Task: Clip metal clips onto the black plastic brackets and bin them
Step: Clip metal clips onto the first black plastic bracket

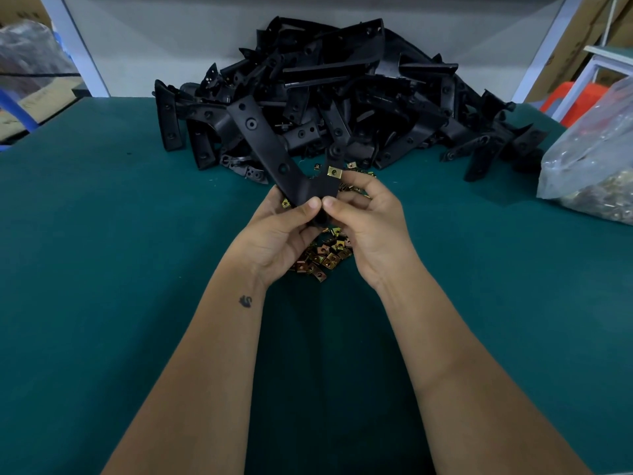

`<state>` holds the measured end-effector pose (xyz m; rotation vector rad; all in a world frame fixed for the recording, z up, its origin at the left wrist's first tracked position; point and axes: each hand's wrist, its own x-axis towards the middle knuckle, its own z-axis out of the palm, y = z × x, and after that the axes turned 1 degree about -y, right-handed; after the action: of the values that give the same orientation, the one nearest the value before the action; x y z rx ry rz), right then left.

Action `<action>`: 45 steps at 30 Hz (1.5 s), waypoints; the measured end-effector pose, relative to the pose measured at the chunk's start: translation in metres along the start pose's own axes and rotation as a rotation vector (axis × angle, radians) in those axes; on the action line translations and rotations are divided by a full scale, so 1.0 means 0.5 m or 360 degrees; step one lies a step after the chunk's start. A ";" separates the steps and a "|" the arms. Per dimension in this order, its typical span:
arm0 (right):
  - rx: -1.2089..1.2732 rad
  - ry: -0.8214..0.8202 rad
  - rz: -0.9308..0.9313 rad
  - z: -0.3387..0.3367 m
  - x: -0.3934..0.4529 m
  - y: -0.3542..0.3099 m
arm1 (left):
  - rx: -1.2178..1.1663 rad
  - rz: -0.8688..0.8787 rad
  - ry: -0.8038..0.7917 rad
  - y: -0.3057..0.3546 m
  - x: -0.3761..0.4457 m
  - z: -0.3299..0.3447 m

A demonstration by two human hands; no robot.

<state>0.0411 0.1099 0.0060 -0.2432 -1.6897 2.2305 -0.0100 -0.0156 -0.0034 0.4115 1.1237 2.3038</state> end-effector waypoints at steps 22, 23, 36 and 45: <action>-0.0425 -0.0179 0.0020 -0.001 -0.008 -0.017 | -0.0117 0.0047 -0.0113 -0.002 -0.002 -0.001; -0.0447 -0.0210 0.0044 -0.004 -0.007 -0.019 | -0.0100 0.0048 -0.0123 0.000 -0.002 -0.003; -0.0698 -0.0191 -0.0126 0.014 -0.008 0.011 | -0.0222 0.0119 0.0155 -0.004 0.012 -0.003; -0.0420 -0.0115 -0.0189 0.032 -0.012 0.027 | -0.0346 0.0231 0.0310 -0.016 0.020 0.009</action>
<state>0.0393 0.0899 -0.0027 -0.1219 -1.9826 1.9515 -0.0129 -0.0028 -0.0067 0.1945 0.9434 2.6071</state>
